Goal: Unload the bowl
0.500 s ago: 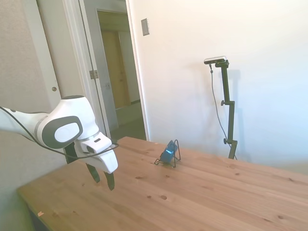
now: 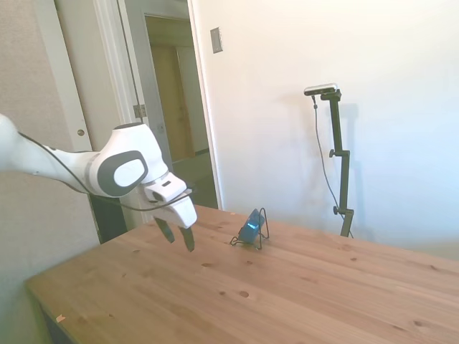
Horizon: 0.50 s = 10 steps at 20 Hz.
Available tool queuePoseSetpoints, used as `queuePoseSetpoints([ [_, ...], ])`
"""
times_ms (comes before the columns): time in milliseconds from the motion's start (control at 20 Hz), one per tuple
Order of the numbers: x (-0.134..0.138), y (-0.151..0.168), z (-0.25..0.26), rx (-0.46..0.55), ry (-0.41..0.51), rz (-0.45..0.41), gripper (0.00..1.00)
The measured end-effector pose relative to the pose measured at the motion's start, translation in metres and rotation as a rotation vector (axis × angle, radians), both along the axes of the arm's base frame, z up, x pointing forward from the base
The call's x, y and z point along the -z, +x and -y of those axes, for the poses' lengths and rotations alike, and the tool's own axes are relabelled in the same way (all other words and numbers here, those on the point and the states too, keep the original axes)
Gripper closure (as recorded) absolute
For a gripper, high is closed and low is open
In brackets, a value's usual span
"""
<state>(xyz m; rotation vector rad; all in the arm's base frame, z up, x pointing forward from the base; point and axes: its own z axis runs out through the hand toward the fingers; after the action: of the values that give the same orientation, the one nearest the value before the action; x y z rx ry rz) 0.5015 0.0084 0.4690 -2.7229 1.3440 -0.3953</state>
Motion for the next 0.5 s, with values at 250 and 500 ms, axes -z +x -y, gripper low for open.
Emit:
queuePoseSetpoints([
  [250,0.000,0.076,0.009,0.114,-0.071,0.045,0.00],
  [500,-0.001,0.130,0.002,0.180,-0.107,0.103,0.00],
])
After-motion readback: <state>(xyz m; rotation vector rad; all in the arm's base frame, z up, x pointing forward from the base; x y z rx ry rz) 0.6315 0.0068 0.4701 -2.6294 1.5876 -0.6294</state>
